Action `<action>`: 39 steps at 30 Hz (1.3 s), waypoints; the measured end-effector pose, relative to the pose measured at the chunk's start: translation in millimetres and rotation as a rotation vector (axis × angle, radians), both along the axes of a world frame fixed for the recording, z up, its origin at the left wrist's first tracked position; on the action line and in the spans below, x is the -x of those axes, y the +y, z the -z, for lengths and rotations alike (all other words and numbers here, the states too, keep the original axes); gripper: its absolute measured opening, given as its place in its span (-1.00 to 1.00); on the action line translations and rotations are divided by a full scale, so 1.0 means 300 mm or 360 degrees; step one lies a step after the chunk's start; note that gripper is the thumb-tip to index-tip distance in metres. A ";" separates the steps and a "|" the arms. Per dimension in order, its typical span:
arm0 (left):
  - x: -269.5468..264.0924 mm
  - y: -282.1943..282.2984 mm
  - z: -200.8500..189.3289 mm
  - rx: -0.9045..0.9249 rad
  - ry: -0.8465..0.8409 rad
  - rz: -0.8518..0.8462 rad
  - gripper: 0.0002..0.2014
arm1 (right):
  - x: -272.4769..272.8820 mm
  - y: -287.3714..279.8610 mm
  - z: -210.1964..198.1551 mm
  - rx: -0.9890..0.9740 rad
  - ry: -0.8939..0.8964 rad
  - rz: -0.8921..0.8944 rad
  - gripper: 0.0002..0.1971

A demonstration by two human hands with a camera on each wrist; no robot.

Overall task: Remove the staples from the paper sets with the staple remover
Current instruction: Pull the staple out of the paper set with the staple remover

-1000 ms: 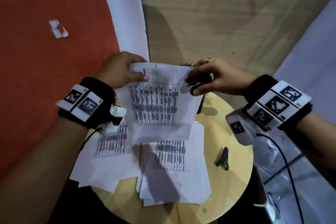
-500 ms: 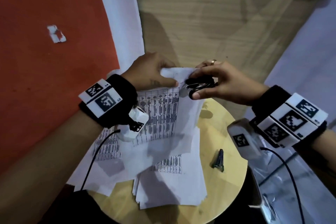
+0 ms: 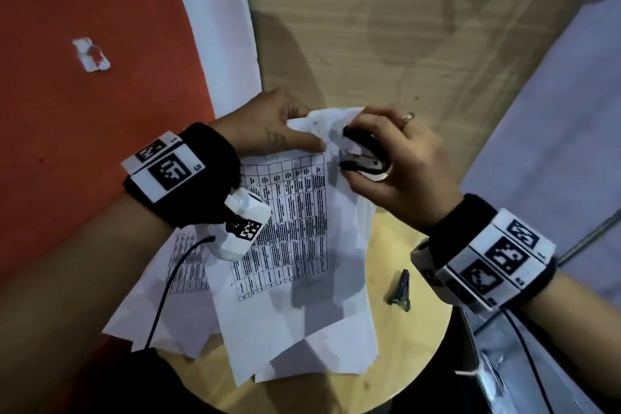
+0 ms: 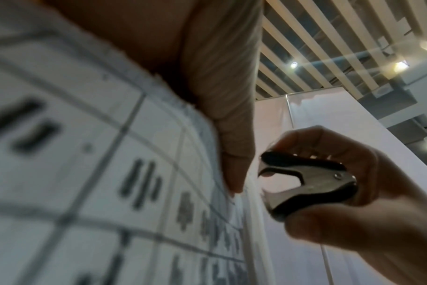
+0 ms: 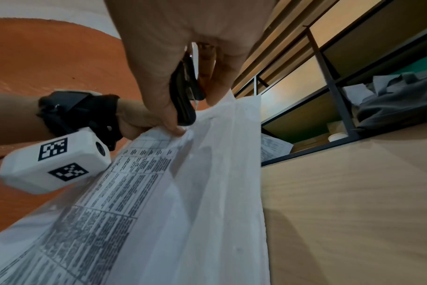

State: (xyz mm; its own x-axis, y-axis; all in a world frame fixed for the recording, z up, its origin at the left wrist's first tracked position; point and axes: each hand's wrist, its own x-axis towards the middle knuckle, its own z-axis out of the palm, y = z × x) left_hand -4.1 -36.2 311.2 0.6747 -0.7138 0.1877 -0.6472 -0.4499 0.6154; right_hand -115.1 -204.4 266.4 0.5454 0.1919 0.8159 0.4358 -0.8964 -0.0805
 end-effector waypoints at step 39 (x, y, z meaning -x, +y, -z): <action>0.064 0.006 -0.025 0.0161 0.0152 -0.0011 -0.85 | -0.050 0.013 -0.029 0.0393 -0.0058 -0.0132 -0.74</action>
State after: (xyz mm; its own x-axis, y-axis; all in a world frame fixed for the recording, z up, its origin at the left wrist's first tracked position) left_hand -23.2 -34.4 318.7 0.6980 -0.6897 0.1928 -0.5803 -0.3870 0.7166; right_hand -100.0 -200.6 275.1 0.4909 0.4305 0.7574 0.5071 -0.8481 0.1534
